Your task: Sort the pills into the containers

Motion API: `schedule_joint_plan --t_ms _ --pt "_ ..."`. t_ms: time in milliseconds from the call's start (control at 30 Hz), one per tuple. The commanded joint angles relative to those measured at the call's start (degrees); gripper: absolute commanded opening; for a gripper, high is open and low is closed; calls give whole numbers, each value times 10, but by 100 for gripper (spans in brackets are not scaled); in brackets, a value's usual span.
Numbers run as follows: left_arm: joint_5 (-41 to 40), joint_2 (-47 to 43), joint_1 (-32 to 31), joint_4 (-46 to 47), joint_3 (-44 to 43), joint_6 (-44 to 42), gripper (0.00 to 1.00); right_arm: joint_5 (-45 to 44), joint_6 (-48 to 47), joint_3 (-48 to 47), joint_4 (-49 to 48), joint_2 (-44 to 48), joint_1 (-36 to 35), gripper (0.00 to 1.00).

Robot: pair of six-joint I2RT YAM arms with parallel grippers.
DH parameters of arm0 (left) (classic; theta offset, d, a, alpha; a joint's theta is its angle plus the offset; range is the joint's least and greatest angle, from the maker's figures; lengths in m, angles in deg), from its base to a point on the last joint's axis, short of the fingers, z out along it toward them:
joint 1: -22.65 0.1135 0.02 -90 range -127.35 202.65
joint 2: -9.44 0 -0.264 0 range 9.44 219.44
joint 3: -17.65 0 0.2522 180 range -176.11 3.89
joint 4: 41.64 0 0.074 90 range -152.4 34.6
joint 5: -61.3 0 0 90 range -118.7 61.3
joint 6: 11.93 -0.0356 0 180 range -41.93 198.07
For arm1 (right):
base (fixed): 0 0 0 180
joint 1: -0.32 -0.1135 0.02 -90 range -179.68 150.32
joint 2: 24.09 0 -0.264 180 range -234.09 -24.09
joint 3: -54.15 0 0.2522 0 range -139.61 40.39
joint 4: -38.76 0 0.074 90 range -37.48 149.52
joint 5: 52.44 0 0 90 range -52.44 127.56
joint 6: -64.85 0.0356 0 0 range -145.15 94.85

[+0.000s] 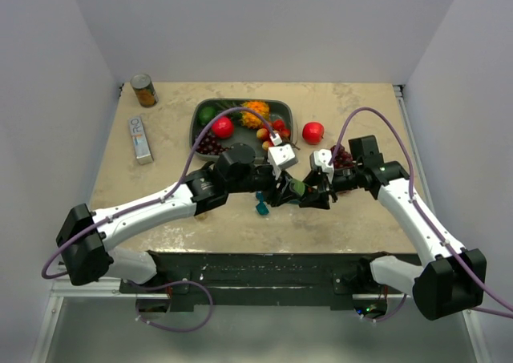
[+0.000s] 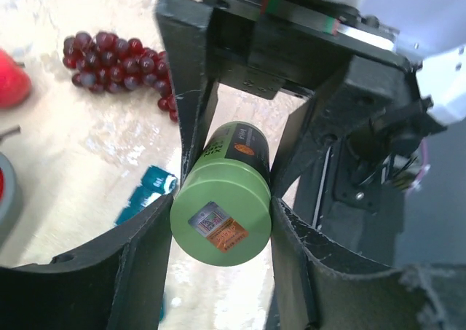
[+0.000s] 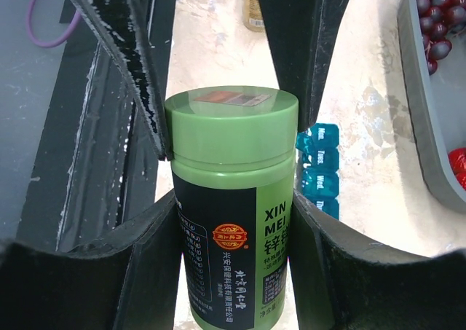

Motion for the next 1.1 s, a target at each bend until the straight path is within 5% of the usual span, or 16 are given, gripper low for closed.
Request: schedule_joint_plan --t_ms 0,200,400,433,467,567,633,767,900,1067 --pt "72 -18 -16 -21 -3 -150 0 34 6 -14 -39 13 1 0" --pt "96 -72 -20 -12 36 -321 0 47 7 -15 -35 11 0 0" --pt "82 -73 -13 -2 26 -279 0 47 4 -13 -34 12 1 1" --pt "80 -76 -11 -1 29 -269 0 48 2 -13 -32 13 1 11" --pt "79 -80 -8 2 33 -247 0 48 -2 -13 -29 16 1 37" --pt "74 -105 4 5 58 -203 0 47 -11 -13 -20 24 2 81" --pt "61 -130 12 3 71 -180 0 46 -12 -13 -19 29 6 99" --pt "14 -177 22 -50 79 -120 0 40 -16 -20 -12 37 17 99" --pt "-120 -224 35 -152 60 -26 0 39 -18 -22 -6 44 35 99" --pt "-284 -218 157 -348 -36 113 0 28 7 -17 -31 43 38 99"
